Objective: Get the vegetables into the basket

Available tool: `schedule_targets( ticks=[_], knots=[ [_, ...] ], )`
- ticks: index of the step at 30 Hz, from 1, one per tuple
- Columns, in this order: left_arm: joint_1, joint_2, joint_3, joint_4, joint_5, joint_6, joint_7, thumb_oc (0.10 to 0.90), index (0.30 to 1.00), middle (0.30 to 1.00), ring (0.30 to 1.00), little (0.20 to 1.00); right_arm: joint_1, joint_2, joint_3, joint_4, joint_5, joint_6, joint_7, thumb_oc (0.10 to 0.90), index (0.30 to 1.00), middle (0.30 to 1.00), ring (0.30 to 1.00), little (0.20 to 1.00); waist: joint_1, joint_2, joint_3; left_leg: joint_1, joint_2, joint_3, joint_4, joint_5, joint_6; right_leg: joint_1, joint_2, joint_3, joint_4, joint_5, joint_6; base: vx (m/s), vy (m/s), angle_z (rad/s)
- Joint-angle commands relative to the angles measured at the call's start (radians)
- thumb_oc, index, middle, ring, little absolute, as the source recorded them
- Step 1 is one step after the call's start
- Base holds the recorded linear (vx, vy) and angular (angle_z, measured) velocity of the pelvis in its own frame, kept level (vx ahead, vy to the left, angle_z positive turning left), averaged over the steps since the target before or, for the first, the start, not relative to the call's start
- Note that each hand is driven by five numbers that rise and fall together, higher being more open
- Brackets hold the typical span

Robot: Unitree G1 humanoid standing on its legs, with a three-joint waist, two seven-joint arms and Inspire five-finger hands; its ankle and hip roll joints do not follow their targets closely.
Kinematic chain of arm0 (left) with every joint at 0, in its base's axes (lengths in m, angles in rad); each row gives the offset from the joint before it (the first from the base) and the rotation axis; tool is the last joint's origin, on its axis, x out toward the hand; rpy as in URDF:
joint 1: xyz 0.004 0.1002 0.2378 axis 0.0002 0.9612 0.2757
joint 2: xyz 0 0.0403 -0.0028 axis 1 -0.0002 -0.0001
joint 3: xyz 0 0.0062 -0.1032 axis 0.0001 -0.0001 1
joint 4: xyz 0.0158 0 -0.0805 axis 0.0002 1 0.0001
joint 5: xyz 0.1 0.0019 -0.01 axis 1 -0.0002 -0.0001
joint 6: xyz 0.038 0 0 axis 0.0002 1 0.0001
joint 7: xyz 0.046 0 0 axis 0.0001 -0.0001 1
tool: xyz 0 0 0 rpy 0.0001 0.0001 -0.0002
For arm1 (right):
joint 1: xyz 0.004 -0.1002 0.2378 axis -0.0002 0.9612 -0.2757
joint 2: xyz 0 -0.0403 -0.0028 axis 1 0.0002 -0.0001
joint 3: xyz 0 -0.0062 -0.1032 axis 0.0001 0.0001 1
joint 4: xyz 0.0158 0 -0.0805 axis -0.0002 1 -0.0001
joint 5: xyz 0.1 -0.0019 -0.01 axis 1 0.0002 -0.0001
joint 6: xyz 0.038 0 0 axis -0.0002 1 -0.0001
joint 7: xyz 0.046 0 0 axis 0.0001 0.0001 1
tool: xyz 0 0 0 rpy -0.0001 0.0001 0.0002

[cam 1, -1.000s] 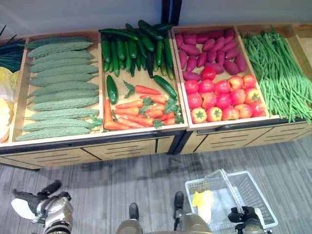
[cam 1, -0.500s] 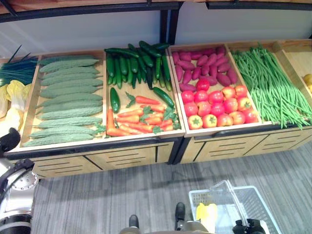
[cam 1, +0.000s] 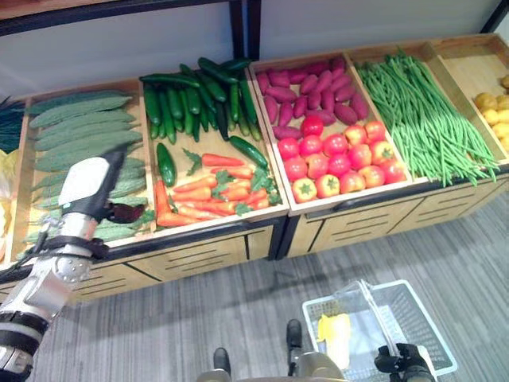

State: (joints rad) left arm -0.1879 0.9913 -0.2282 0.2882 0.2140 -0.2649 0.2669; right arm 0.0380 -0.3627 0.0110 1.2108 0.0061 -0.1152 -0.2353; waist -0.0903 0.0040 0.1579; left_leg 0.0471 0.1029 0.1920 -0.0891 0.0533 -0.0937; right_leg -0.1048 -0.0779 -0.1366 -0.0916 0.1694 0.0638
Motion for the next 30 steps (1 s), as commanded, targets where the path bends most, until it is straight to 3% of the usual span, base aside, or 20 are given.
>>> schedule_targets(
  ticks=[1, 11, 25, 28, 30],
  knots=[
    [-0.21, 0.038, 0.022, -0.01, -0.13, -0.053, -0.017, 0.9, 1.0, 1.0, 1.0, 1.0, -0.042, -0.091, 0.043, -0.031, -0.009, -0.032, -0.024, 0.4, 0.3, 0.3, 0.3, 0.3, -0.023, -0.03, -0.029, -0.004, 0.05, -0.052, 0.002, -0.025, -0.045, 0.023, -0.111, 0.045, 0.02, -0.037, 0.147, -0.01, 0.008, -0.13],
    [-0.316, -0.071, -0.028, 0.026, -0.158, -0.025, -0.003, 0.9, 1.0, 1.0, 1.0, 1.0, -0.073, -0.086, 0.061, -0.051, -0.004, -0.023, -0.029, 0.4, 0.3, 0.3, 0.3, 0.3, -0.038, -0.038, 0.002, -0.021, 0.052, -0.034, 0.002, -0.021, -0.041, -0.023, -0.104, 0.075, 0.028, -0.029, 0.146, -0.01, 0.008, -0.1],
    [-0.437, -0.132, -0.103, 0.168, -0.11, 0.016, 0.023, 0.9, 1.0, 1.0, 1.0, 1.0, -0.126, -0.096, 0.084, -0.069, 0.014, -0.025, -0.044, 0.4, 0.3, 0.3, 0.3, 0.3, -0.051, -0.048, 0.05, -0.068, 0.066, -0.015, 0.002, -0.002, -0.044, -0.101, -0.087, 0.106, 0.043, -0.021, 0.139, -0.01, 0.001, -0.07],
    [-0.482, -0.121, -0.157, 0.226, -0.07, 0.036, 0.019, 0.9, 1.0, 1.0, 1.0, 1.0, -0.147, -0.101, 0.096, -0.077, 0.019, -0.029, -0.051, 0.4, 0.3, 0.3, 0.3, 0.3, -0.051, -0.049, 0.066, -0.085, 0.071, -0.01, 0.002, 0.006, -0.045, -0.123, -0.082, 0.11, 0.047, -0.017, 0.139, -0.01, -0.01, -0.12],
    [-0.579, -0.084, -0.283, 0.301, 0.051, 0.09, -0.037, 0.9, 1.0, 1.0, 1.0, 1.0, -0.171, -0.117, 0.107, -0.079, 0.023, -0.027, -0.054, 0.4, 0.3, 0.3, 0.3, 0.3, -0.054, -0.04, 0.082, -0.099, 0.072, -0.011, 0.002, 0.012, -0.046, -0.139, -0.079, 0.115, 0.047, -0.012, 0.138, 0.0, 0.0, 0.0]
  ],
)
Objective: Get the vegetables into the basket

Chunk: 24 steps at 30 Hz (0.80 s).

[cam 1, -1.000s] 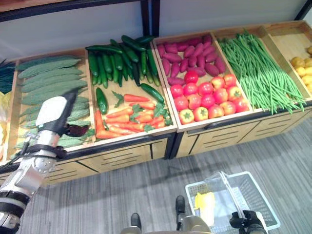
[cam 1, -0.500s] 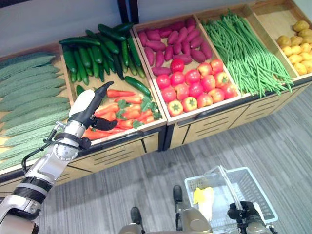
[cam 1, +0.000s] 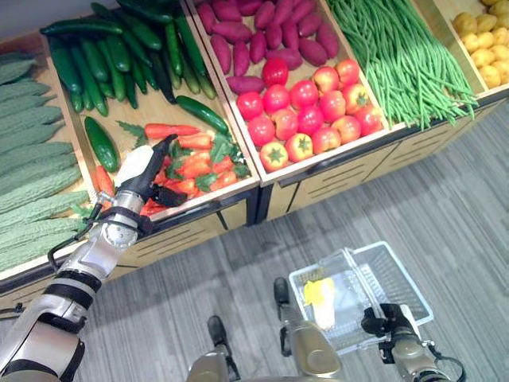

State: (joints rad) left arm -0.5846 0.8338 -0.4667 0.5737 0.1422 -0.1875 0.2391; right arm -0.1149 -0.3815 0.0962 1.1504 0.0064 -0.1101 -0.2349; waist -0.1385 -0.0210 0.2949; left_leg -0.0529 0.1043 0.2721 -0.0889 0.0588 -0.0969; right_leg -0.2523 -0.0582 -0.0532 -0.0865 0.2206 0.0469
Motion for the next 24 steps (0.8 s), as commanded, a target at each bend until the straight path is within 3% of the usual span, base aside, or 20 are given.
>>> schedule_targets(
  ticks=[1, 2, 3, 7, 14, 18, 24],
  knots=[
    [-0.198, 0.076, -0.06, 0.017, 0.122, 0.009, -0.017, 0.9, 1.0, 1.0, 1.0, 1.0, -0.021, -0.099, 0.02, -0.021, 0.023, -0.031, -0.055, 0.4, 0.3, 0.3, 0.3, 0.3, -0.006, -0.014, -0.052, 0.0, 0.071, -0.091, 0.002, 0.007, -0.043, 0.008, -0.099, 0.032, 0.043, -0.064, 0.155, 0.02, 0.002, -0.03],
    [-0.213, 0.079, -0.084, 0.039, 0.125, 0.006, -0.036, 0.9, 1.0, 1.0, 1.0, 1.0, -0.024, -0.101, 0.022, -0.019, 0.026, -0.031, -0.054, 0.4, 0.3, 0.3, 0.3, 0.3, -0.007, -0.012, -0.05, -0.001, 0.071, -0.09, 0.002, 0.008, -0.043, 0.008, -0.099, 0.032, 0.043, -0.064, 0.155, 0.02, 0.02, -0.1],
    [-0.249, 0.096, -0.148, 0.057, 0.118, -0.008, -0.093, 0.4, 0.3, 0.3, 0.3, 0.3, -0.037, -0.106, 0.029, -0.012, 0.028, -0.03, -0.044, 0.4, 0.3, 0.3, 0.3, 0.3, -0.008, -0.006, -0.046, 0.002, 0.07, -0.089, 0.002, 0.006, -0.043, 0.007, -0.099, 0.034, 0.042, -0.064, 0.155, 0.02, 0.016, -0.11],
    [-0.274, 0.116, -0.194, 0.053, 0.091, -0.024, -0.138, 0.4, 0.3, 0.3, 0.3, 0.3, -0.037, -0.104, 0.042, -0.019, 0.032, -0.029, -0.028, 0.4, 0.3, 0.3, 0.3, 0.3, -0.011, -0.001, -0.043, 0.007, 0.07, -0.086, 0.002, 0.004, -0.044, 0.007, -0.099, 0.036, 0.042, -0.064, 0.156, 0.01, 0.008, -0.04],
    [-0.248, 0.097, -0.163, 0.043, 0.144, -0.009, -0.079, 0.4, 0.3, 0.3, 0.3, 0.3, -0.034, -0.097, 0.048, -0.005, 0.032, -0.032, -0.025, 0.4, 0.3, 0.3, 0.3, 0.3, -0.005, -0.004, -0.048, 0.021, 0.067, -0.085, 0.002, -0.002, -0.044, 0.023, -0.101, 0.033, 0.041, -0.069, 0.156, 0.0, 0.0, 0.0],
    [-0.213, 0.095, -0.06, -0.035, 0.204, 0.01, 0.046, 0.4, 0.3, 0.3, 0.3, 0.3, -0.017, -0.092, 0.034, -0.007, 0.025, -0.036, -0.041, 0.4, 0.3, 0.3, 0.3, 0.3, 0.007, -0.007, -0.057, 0.034, 0.066, -0.096, 0.002, -0.008, -0.042, 0.051, -0.106, 0.017, 0.04, -0.079, 0.157, 0.0, 0.001, 0.01],
    [-0.165, 0.126, 0.026, -0.128, 0.234, 0.004, 0.125, 0.4, 0.3, 0.3, 0.3, 0.3, 0.002, -0.079, 0.027, 0.001, 0.018, -0.038, -0.046, 0.4, 0.3, 0.3, 0.3, 0.3, 0.016, -0.01, -0.068, 0.045, 0.063, -0.102, 0.002, -0.014, -0.041, 0.074, -0.114, 0.006, 0.037, -0.083, 0.158, -0.01, 0.005, 0.08]
  ],
)
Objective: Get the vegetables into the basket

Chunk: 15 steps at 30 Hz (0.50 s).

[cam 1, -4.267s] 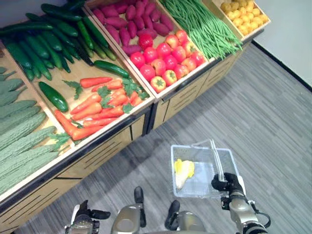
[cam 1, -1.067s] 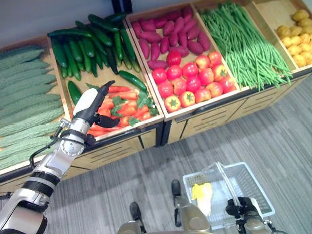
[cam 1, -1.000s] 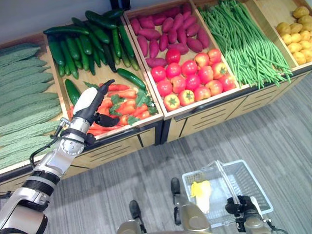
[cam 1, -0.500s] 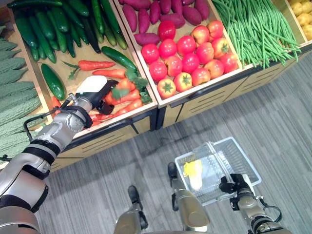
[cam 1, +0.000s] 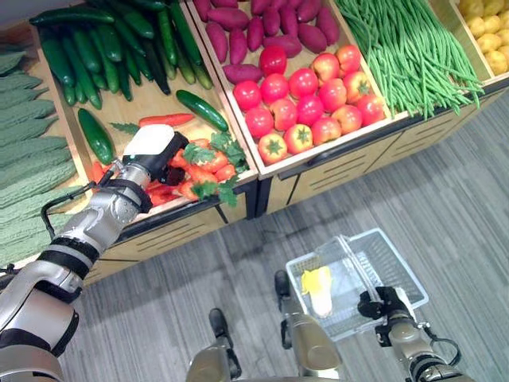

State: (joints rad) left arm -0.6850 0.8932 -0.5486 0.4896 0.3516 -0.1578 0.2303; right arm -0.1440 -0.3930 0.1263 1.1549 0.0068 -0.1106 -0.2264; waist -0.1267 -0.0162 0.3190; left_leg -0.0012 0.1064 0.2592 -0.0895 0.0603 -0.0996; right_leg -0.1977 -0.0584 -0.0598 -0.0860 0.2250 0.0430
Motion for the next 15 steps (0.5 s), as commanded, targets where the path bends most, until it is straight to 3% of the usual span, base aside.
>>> schedule_targets(
  ticks=[1, 15],
  knots=[
    [-0.061, 0.067, 0.111, -0.045, 0.025, -0.025, 0.133, 0.4, 0.3, 0.3, 0.3, 0.3, 0.031, -0.068, -0.002, -0.004, 0.017, -0.037, -0.054, 0.4, 0.3, 0.3, 0.3, 0.3, 0.003, -0.014, -0.092, -0.007, 0.061, -0.089, 0.002, -0.016, -0.038, 0.02, -0.114, 0.013, 0.036, -0.087, 0.162, -0.01, 0.013, 0.06],
    [0.056, 0.183, 0.277, -0.252, 0.066, -0.068, 0.198, 0.4, 0.3, 0.3, 0.3, 0.3, 0.075, -0.052, -0.016, -0.004, 0.005, -0.043, -0.041, 0.4, 0.3, 0.3, 0.3, 0.3, 0.018, -0.018, -0.134, 0.016, 0.048, -0.106, 0.002, -0.029, -0.035, 0.06, -0.131, -0.005, 0.034, -0.093, 0.165, 0.0, 0.012, 0.06]
  ],
)
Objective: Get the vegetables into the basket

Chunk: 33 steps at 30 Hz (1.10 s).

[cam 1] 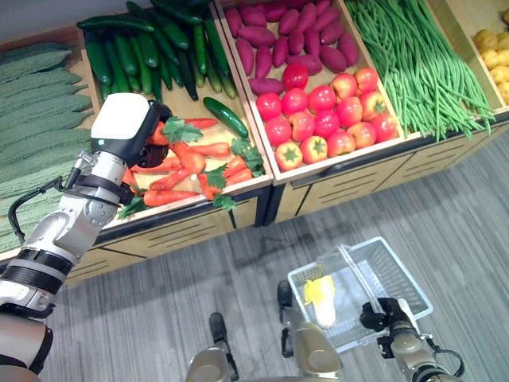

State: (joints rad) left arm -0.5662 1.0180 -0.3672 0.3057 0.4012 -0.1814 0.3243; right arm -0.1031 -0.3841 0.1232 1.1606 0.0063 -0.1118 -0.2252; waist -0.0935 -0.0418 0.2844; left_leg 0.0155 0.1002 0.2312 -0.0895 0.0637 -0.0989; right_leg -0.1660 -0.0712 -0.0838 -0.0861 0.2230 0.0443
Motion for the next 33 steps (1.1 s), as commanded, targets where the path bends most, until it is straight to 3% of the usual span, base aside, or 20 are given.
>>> schedule_targets(
  ticks=[1, 11, 14, 17, 23, 26, 29, 31, 33],
  knots=[
    [-0.061, 0.064, 0.099, -0.076, 0.02, -0.046, 0.105, 0.4, 0.3, 0.3, 0.3, 0.3, 0.036, -0.06, -0.012, -0.01, 0.006, -0.042, -0.042, 0.4, 0.3, 0.3, 0.3, 0.3, -0.016, 0.007, -0.102, 0.0, 0.053, -0.078, 0.002, -0.033, -0.035, 0.029, -0.119, 0.018, 0.034, -0.092, 0.164, 0.0, 0.0, 0.0],
    [-0.035, 0.127, 0.088, -0.22, 0.027, -0.089, 0.051, 0.4, 0.3, 0.3, 0.3, 0.3, 0.057, -0.064, -0.021, -0.008, 0.007, -0.042, -0.036, 0.4, 0.3, 0.3, 0.3, 0.3, -0.009, 0.011, -0.12, 0.015, 0.048, -0.083, 0.002, -0.037, -0.032, 0.048, -0.121, 0.018, 0.034, -0.101, 0.162, 0.0, 0.0, 0.0],
    [0.0, 0.113, 0.113, -0.286, 0.018, -0.106, 0.044, 0.4, 0.3, 0.3, 0.3, 0.3, 0.063, -0.064, -0.026, -0.021, 0.012, -0.046, -0.032, 0.4, 0.3, 0.3, 0.3, 0.3, -0.006, 0.012, -0.119, 0.022, 0.043, -0.083, 0.003, -0.039, -0.028, 0.055, -0.124, 0.015, 0.033, -0.104, 0.163, 0.0, 0.017, 0.0],
    [-0.019, 0.11, 0.079, -0.37, -0.004, -0.135, 0.012, 0.4, 0.3, 0.3, 0.3, 0.3, 0.062, -0.066, -0.033, -0.031, 0.013, -0.045, -0.038, 0.4, 0.3, 0.3, 0.3, 0.3, -0.009, -0.005, -0.1, -0.029, 0.021, -0.086, 0.133, -0.094, -0.014, 0.053, -0.151, 0.027, 0.052, -0.101, 0.168, -0.04, 0.086, 0.03],
    [-0.066, 0.106, 0.019, -0.358, -0.014, -0.138, 0.001, 0.4, 0.3, 0.3, 0.3, 0.3, 0.065, -0.067, -0.048, -0.03, 0.011, -0.038, -0.041, 0.4, 0.3, 0.3, 0.3, 0.3, -0.015, -0.021, -0.095, -0.057, -0.001, -0.076, 0.203, -0.138, 0.006, 0.034, -0.176, 0.042, 0.088, -0.092, 0.184, -0.03, 0.1, -0.01],
    [-0.09, 0.096, -0.015, -0.359, -0.018, -0.144, -0.016, 0.4, 0.3, 0.3, 0.3, 0.3, 0.083, -0.066, -0.071, -0.029, 0.011, -0.033, -0.042, 0.4, 0.3, 0.3, 0.3, 0.3, -0.027, -0.037, -0.095, -0.057, -0.028, -0.058, 0.216, -0.156, 0.024, 0.015, -0.2, 0.064, 0.108, -0.042, 0.211, -0.04, 0.186, -0.06],
    [-0.113, 0.088, -0.045, -0.362, -0.019, -0.154, -0.024, 0.4, 0.3, 0.3, 0.3, 0.3, 0.1, -0.062, -0.083, -0.051, 0.015, -0.034, -0.045, 0.4, 0.3, 0.3, 0.3, 0.3, -0.046, -0.045, -0.097, -0.058, -0.044, -0.033, 0.198, -0.152, 0.035, -0.021, -0.211, 0.086, 0.111, 0.051, 0.218, -0.08, 0.148, -0.04],
    [-0.123, 0.096, -0.057, -0.359, -0.009, -0.151, -0.023, 0.4, 0.3, 0.3, 0.3, 0.3, 0.103, -0.053, -0.081, -0.066, 0.015, -0.033, -0.047, 0.4, 0.3, 0.3, 0.3, 0.3, -0.048, -0.042, -0.094, -0.059, -0.037, -0.002, 0.202, -0.152, 0.043, -0.045, -0.221, 0.063, 0.106, 0.082, 0.218, -0.12, 0.148, -0.32],
    [-0.124, 0.124, -0.052, -0.36, 0.0, -0.148, -0.022, 0.4, 0.3, 0.3, 0.3, 0.3, 0.11, -0.042, -0.084, -0.06, 0.02, -0.037, -0.048, 0.4, 0.3, 0.3, 0.3, 0.3, -0.035, -0.033, -0.094, -0.058, -0.019, 0.059, 0.192, -0.141, 0.051, -0.041, -0.24, -0.054, 0.141, 0.014, 0.209, -0.16, 0.165, -1.22]
  ],
)
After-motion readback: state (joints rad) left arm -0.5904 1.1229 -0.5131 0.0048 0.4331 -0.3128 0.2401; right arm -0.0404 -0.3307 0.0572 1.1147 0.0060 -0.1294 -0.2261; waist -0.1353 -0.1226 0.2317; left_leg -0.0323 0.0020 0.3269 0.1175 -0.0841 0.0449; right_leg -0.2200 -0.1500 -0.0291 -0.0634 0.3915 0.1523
